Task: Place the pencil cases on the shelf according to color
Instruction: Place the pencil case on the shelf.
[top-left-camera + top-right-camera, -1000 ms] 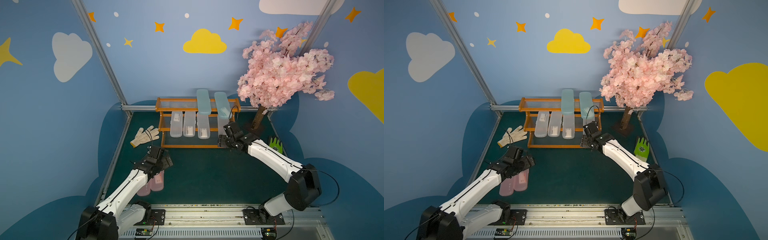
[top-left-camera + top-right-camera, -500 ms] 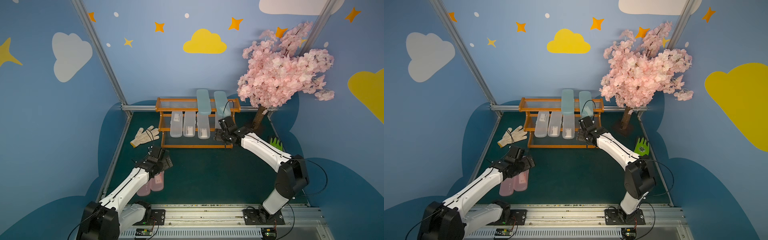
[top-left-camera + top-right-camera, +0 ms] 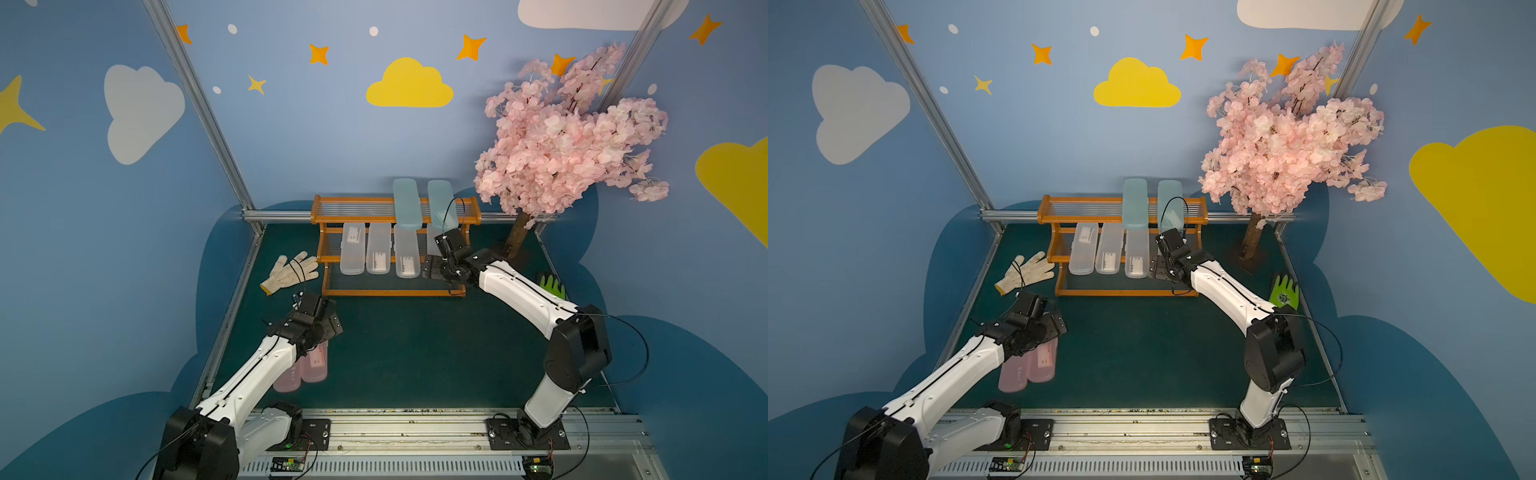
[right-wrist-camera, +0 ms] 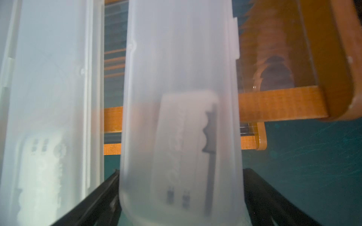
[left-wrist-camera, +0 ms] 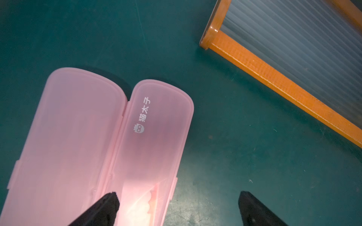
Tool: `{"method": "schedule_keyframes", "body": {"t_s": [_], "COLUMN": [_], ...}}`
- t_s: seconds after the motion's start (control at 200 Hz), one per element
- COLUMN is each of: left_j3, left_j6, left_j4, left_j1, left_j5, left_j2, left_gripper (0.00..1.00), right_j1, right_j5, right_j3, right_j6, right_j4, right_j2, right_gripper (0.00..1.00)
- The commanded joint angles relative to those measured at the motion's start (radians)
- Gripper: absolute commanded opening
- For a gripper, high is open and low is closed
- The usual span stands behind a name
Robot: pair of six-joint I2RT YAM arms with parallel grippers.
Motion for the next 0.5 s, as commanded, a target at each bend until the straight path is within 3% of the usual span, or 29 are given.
{"method": "schedule_keyframes", "body": {"t_s": [0.0,0.295,0.496], "left_j3": [0.023,0.011,-0.071], "left_j6": [0.003,-0.006,-0.111], "left_j4": [-0.048,-0.082,-0.041], "left_j1": [0.016,0.05,0.056], "left_j5": [-0.025,-0.032,-0.015], "left_j2": [-0.018,-0.016,-0.024], "left_gripper": [1.0,1.0,1.0], "right_j1": [0.013,0.08,0.149], "right_j5": [0.006,0.03,0.06], "right_j3": [-0.001,-0.132,-0.24], "right_j6": [-0.004,0.049,0.084], "right_j4": [-0.03,-0.013,-0.01], "right_j2": [-0.034,-0.172,-0.258], "right_gripper": [0.97,0.98,0.98]}}
